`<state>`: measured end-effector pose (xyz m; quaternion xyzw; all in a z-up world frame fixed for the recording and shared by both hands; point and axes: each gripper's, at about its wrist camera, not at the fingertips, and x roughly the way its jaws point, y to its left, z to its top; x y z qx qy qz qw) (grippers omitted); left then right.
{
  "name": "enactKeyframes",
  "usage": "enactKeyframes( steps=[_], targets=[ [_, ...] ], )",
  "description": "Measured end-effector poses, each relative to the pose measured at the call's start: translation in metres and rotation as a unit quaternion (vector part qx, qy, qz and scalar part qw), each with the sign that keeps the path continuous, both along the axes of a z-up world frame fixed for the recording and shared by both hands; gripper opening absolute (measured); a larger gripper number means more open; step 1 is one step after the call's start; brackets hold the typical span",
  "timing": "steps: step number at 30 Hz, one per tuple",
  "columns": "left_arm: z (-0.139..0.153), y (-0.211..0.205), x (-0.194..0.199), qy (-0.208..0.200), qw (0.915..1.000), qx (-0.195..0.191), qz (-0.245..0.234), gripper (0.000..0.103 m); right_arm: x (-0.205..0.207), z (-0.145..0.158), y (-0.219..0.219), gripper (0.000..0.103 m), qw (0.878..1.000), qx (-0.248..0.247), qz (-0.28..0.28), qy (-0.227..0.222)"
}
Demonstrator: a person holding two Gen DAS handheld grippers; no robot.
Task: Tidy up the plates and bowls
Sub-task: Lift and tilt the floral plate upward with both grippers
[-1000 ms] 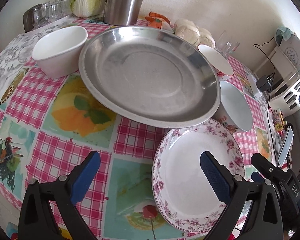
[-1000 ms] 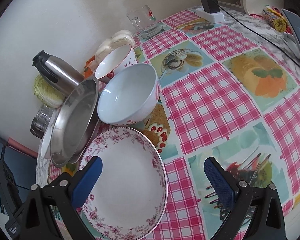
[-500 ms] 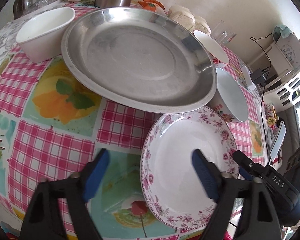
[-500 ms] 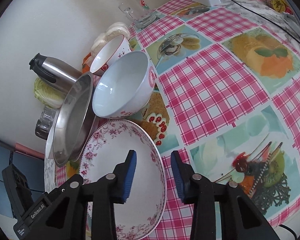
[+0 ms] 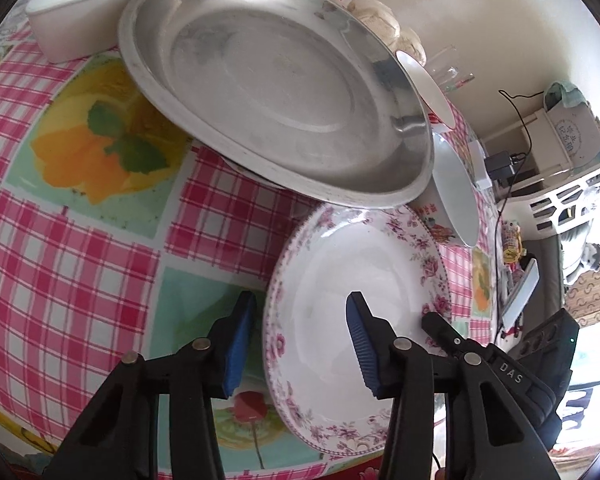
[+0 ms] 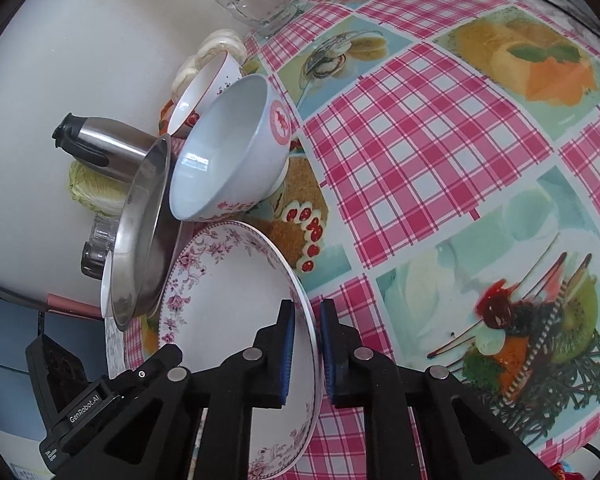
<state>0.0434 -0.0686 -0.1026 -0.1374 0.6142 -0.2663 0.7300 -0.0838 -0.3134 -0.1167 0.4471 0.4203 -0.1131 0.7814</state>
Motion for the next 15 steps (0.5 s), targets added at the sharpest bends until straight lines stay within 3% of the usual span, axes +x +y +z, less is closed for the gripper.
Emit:
enactKeyframes(
  steps=[8,15],
  targets=[
    [-0.004,0.009,-0.001,0.03,0.999,-0.028,0.016,0.046,-0.009,-0.007,-0.01,0.012,0.999,0.037,-0.011,-0.012],
    [-0.007,0.017,-0.001,0.026,0.9993,0.005,0.028,0.012,-0.008,-0.004,-0.008,0.012,0.999,0.03,-0.011,-0.01]
  ],
)
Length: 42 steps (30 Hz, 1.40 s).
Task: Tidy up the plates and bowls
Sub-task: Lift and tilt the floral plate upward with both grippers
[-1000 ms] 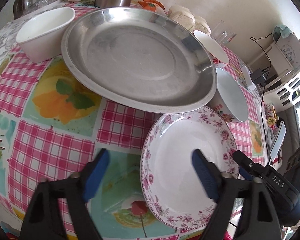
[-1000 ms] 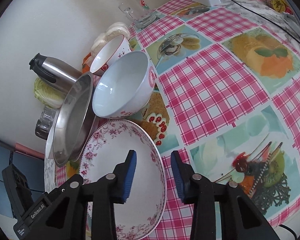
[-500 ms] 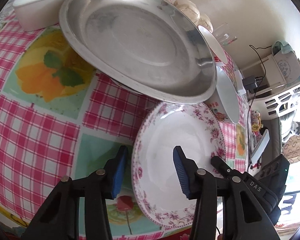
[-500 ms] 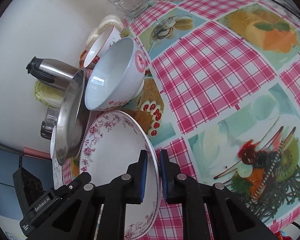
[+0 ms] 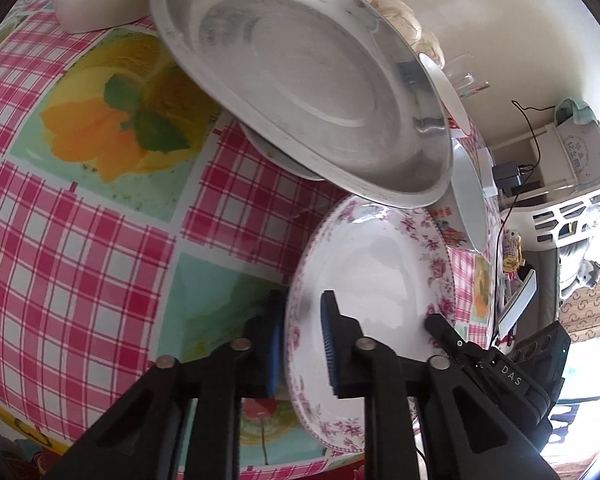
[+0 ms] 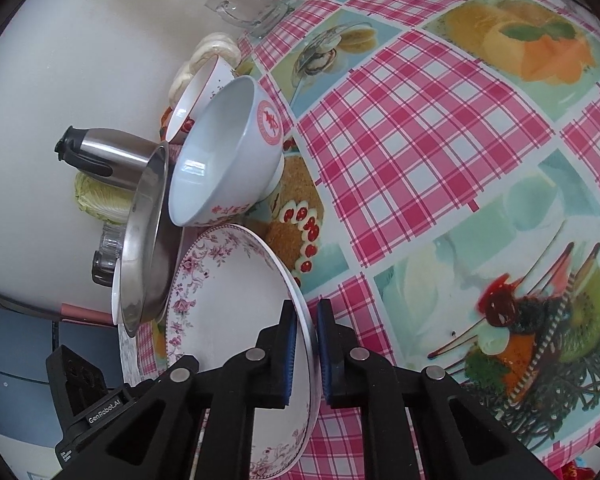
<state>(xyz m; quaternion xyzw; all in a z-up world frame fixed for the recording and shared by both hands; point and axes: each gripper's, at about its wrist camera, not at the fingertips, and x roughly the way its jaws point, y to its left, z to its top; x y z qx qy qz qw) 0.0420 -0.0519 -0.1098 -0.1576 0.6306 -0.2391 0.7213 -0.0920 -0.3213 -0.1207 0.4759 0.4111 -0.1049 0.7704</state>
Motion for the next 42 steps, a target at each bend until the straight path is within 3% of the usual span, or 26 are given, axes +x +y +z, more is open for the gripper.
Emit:
enactKeyframes(
  steps=[8,16,27,42],
  targets=[
    [0.002,-0.004,-0.002,-0.013,0.9996,0.017,-0.016,0.012,0.005,0.005,0.006,0.011,1.0,-0.022,0.002,0.011],
    [0.002,-0.007,-0.004,0.003,0.9996,0.005,-0.027,0.011,0.003,0.008,0.004,0.011,0.999,-0.04,-0.003,0.022],
    [0.021,-0.014,-0.01,-0.025,0.9987,-0.007,-0.043,0.012,0.001,0.033,0.007,0.011,0.996,-0.087,0.012,0.017],
    [0.032,-0.027,-0.012,-0.037,0.9971,-0.009,-0.066,0.012,-0.018,0.043,0.003,0.011,0.995,-0.1,0.008,0.017]
  ],
)
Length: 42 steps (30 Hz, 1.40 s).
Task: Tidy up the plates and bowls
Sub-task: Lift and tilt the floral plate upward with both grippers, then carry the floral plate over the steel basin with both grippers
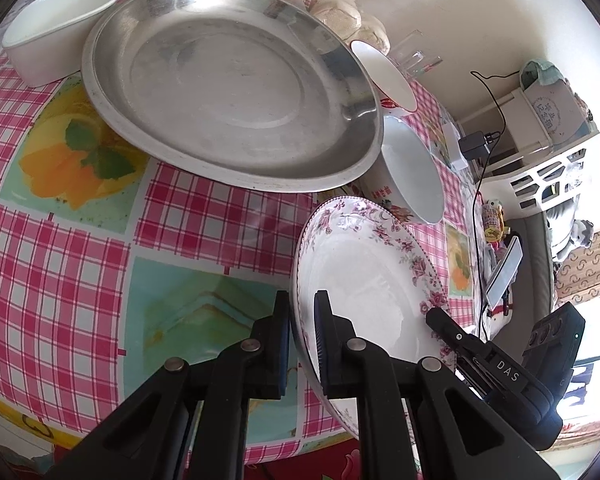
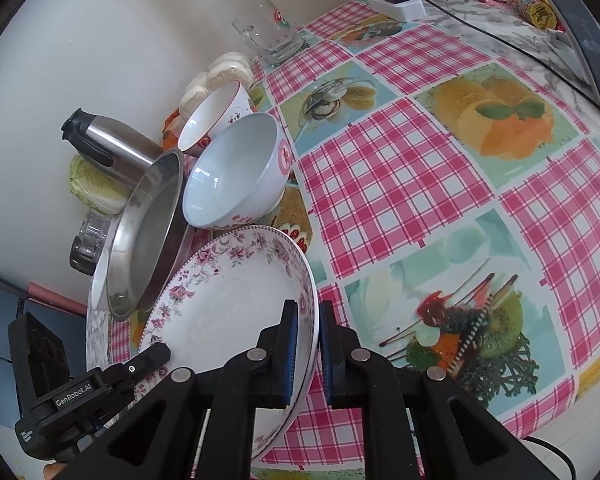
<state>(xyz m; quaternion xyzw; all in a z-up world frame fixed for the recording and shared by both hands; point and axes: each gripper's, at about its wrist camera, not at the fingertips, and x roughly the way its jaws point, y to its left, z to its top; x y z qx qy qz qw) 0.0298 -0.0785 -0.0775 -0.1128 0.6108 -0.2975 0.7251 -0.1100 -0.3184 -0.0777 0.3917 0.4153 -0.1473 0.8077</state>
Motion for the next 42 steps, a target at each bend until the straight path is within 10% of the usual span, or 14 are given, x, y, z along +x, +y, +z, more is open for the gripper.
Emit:
enactKeyframes(
  steps=[42],
  targets=[
    [0.075,0.002,0.019,-0.124,0.9913,-0.044,0.008,0.012,-0.006,0.07,0.011,0.011,0.993,-0.02,-0.003,-0.12]
  ],
)
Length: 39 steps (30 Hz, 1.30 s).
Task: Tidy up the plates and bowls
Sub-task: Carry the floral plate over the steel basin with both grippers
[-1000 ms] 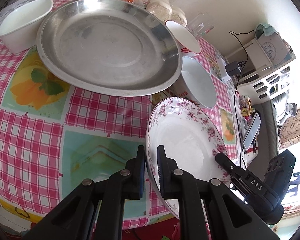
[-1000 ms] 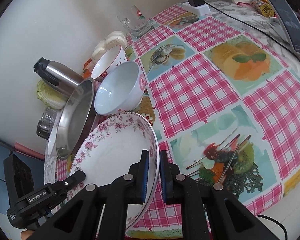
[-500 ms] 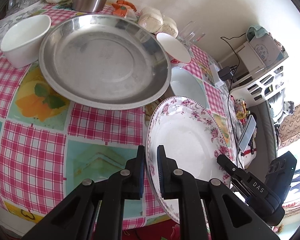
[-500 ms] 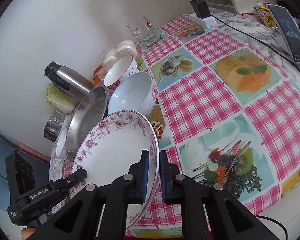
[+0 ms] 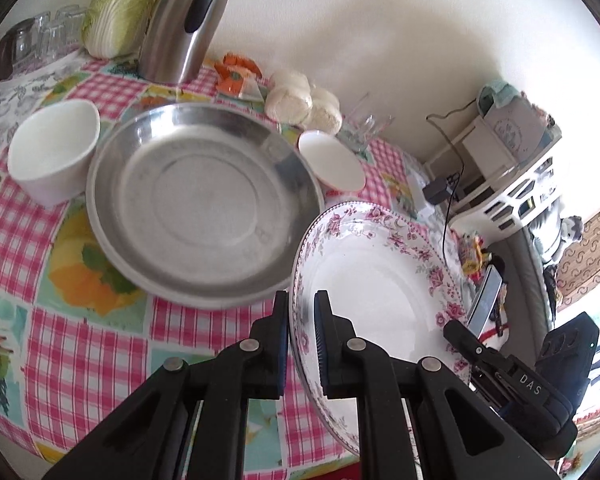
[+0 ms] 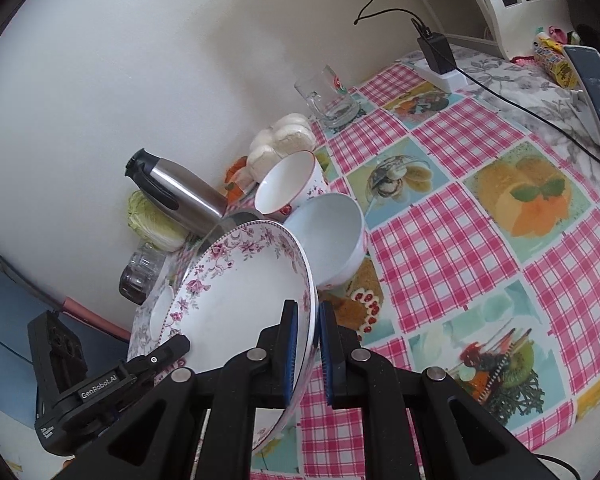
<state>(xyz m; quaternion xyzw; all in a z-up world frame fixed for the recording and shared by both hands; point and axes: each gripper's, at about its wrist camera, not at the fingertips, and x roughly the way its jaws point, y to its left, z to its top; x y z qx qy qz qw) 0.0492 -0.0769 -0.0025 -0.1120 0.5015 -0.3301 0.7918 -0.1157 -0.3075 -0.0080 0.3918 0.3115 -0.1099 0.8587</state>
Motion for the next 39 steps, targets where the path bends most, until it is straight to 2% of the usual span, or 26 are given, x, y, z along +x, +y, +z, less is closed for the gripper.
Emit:
enactKeyframes(
  steps=[8,20,26,39],
  targets=[
    [0.021,0.003,0.032,-0.021,0.999,-0.033,0.024,0.012,0.034,0.022,-0.003,0.012,0.999,-0.001,0.012,-0.03],
    [0.028,0.023,0.076,-0.016,0.9948,-0.077,0.065,0.012,0.088,0.035,-0.003,0.012,0.997,0.014,0.033,-0.067],
    [0.04,0.03,0.088,-0.037,0.9924,-0.086,0.079,0.012,0.108,0.035,0.0,0.012,0.996,0.01,0.043,-0.079],
    [0.04,0.04,0.111,-0.053,0.9892,-0.094,0.099,0.012,0.141,0.033,0.008,0.012,0.993,-0.007,0.056,-0.102]
  ],
)
